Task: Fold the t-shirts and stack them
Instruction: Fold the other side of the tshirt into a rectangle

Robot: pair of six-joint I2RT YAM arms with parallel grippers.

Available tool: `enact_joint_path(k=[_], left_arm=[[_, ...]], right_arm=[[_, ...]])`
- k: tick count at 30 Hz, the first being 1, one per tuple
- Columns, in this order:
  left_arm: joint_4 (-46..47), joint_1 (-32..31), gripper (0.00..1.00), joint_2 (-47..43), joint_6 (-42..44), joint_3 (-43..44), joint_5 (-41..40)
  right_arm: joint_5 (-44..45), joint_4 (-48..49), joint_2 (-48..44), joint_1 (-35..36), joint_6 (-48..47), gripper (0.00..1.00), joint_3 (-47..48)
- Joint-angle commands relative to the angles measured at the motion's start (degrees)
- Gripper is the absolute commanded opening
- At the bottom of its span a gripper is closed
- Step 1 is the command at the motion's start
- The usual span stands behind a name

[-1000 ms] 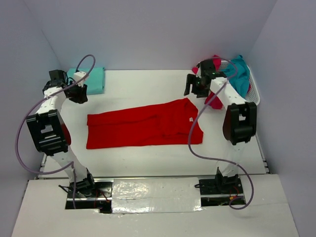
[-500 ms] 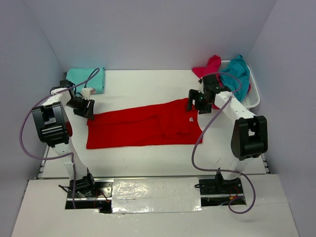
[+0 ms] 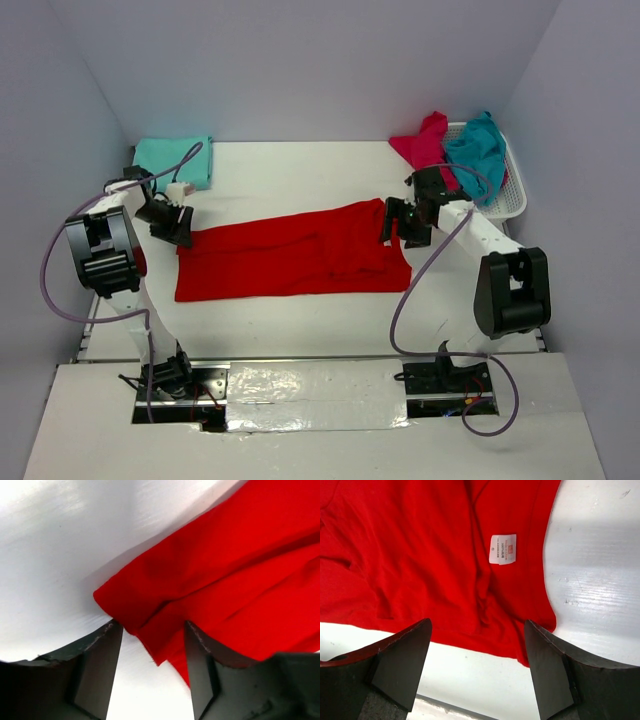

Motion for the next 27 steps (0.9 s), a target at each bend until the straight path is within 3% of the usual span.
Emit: enact_joint_path(k=[1, 3, 11, 17, 21, 24, 25, 27], left_arm=[[0.6, 0.04, 0.66, -3.34, 0.02, -0.8, -1.34], [1.57, 0.04, 0.66, -4.48, -0.42, -0.98, -1.52], [3.24, 0.04, 0.47, -7.47, -0.86, -3.26, -0.56], [2.09, 0.04, 0.54, -4.66, -0.42, -4.05, -2.93], [2.1, 0.04, 0.54, -3.43, -0.77, -3.79, -2.32], [2.54, 0.04, 0.41, -3.78, -0.95, -3.53, 0.05], [2.54, 0.04, 0.29, -3.95, -0.95, -3.53, 0.67], [2.54, 0.04, 0.13, -4.48, -0.86, -3.53, 1.64]], right_arm=[[-0.69, 0.93, -2.28, 0.41, -0.08, 0.81, -0.92], [-0.78, 1.11, -2.37, 0.58, -0.26, 0.81, -1.27], [-0.69, 1.37, -2.19, 0.58, -0.26, 0.8, -1.8], [-0.51, 0.93, -2.1, 0.41, -0.7, 0.8, -1.45], [-0.07, 0.76, -2.28, 0.59, -0.96, 0.8, -1.45], [-0.6, 0.85, -2.45, 0.41, -0.87, 0.8, -1.8], [-0.69, 0.85, -2.63, 0.41, -0.79, 0.79, -2.06], [-1.04, 0.76, -2.72, 0.58, -0.79, 0.78, -2.5]])
